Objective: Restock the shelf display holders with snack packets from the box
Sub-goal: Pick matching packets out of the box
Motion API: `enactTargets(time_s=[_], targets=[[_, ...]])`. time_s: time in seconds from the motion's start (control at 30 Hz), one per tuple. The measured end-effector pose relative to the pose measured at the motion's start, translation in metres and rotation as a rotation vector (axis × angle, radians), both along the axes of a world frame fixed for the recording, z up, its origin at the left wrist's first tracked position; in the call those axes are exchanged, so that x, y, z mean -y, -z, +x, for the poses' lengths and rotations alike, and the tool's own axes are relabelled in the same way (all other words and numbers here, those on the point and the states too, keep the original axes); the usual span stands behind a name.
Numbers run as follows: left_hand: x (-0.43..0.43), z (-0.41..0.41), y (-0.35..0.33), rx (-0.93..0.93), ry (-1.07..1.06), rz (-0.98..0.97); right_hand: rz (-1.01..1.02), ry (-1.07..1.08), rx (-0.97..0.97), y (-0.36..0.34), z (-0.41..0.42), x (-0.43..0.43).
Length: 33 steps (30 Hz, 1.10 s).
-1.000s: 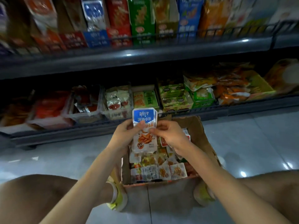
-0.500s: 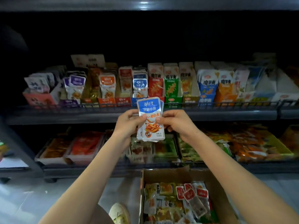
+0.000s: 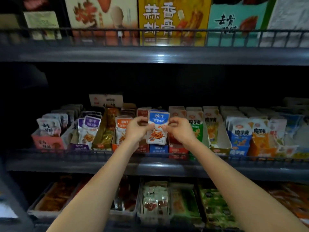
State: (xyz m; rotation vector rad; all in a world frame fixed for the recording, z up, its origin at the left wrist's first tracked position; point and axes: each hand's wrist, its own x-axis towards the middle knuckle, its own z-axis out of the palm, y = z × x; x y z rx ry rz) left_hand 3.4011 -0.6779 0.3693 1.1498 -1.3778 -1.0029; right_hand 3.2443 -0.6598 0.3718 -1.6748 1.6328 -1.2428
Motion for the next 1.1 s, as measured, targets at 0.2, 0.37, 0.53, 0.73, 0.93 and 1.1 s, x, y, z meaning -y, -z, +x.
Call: enactTargets(time_s=[0.2,0.37,0.53,0.73,0.93,1.1], targets=[[0.049,-0.009,0.011,0.279,-0.003,-0.070,0.000,0.039,-0.254,0.006,-0.016,0.042],[0.065,-0.008,0.029,0.634,-0.054,-0.052,0.037,0.054,-0.548,0.022,-0.020,0.053],[0.066,-0.008,0.039,0.784,-0.099,-0.043,-0.066,0.142,-0.710,0.023,-0.012,0.063],[0.067,-0.014,0.040,0.765,-0.142,-0.069,-0.091,0.176,-0.839,0.019,-0.010,0.067],[0.062,-0.021,0.043,0.693,-0.162,-0.121,-0.132,0.206,-0.905,0.016,-0.011,0.066],[0.051,-0.014,0.041,0.638,-0.161,-0.152,-0.169,0.198,-0.747,0.021,-0.027,0.045]])
